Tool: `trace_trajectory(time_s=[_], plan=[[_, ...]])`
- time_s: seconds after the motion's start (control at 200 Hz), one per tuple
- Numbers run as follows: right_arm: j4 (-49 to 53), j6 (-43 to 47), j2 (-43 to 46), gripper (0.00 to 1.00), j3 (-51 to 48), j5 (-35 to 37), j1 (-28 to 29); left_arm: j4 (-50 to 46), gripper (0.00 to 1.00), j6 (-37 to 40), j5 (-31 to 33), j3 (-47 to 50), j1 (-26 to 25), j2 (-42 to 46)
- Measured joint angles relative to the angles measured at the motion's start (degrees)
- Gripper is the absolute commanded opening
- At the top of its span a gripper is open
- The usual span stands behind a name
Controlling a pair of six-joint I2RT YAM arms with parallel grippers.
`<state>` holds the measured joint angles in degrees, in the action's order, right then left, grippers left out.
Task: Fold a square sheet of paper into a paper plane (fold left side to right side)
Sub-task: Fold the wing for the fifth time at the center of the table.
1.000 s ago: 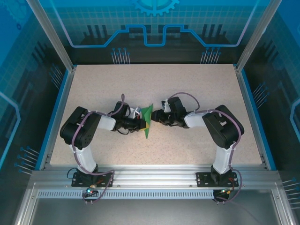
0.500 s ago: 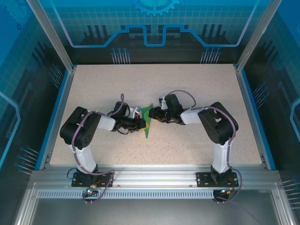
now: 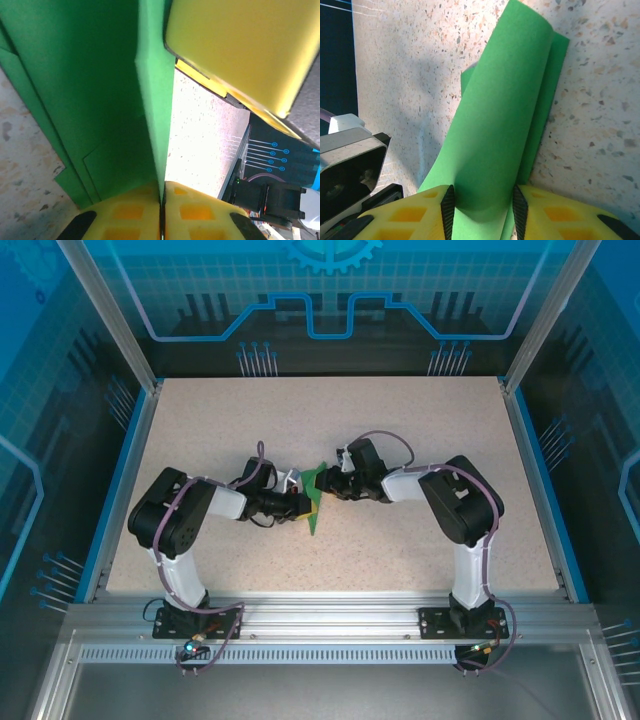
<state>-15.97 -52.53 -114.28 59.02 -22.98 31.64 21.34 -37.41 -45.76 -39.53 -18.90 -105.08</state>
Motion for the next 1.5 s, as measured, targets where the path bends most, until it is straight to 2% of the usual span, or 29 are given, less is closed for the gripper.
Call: trace_trajectory(time_s=[0.345, 0.545, 0.81, 0.935, 1.07, 1.336, 1.501], plan=[[1.9, 0.0, -0.39, 0.37, 1.11, 0.0, 0.0, -0.57, 0.35, 0.02, 0.24, 0.22, 0.04, 0.39], [2.27, 0.0, -0.46, 0.36, 1.31, -0.02, 0.0, -2.73, 0.55, 0.0, 1.29, 0.92, 1.79, 4.02], [2.47, 0.02, -0.46, 0.36, 1.42, -0.02, 0.0, -5.64, 0.57, -0.24, 3.08, -0.31, 3.96, 5.01], [2.45, 0.02, -0.46, 0.36, 1.42, 0.0, 0.0, -5.6, 0.56, -0.66, 3.08, -1.95, 3.96, 3.52], [2.45, 0.02, -0.46, 0.36, 1.42, -0.02, 0.0, -5.6, 0.49, -1.55, 3.06, -3.48, 3.96, 1.27], [2.47, 0.02, -0.46, 0.36, 1.42, -0.02, 0.0, -5.18, 0.24, -2.89, 3.08, -5.75, 4.07, -1.18], [2.47, 0.02, -0.46, 0.36, 1.42, -0.02, 0.0, -5.07, 0.02, -2.97, 3.96, -6.6, 4.07, -1.77]])
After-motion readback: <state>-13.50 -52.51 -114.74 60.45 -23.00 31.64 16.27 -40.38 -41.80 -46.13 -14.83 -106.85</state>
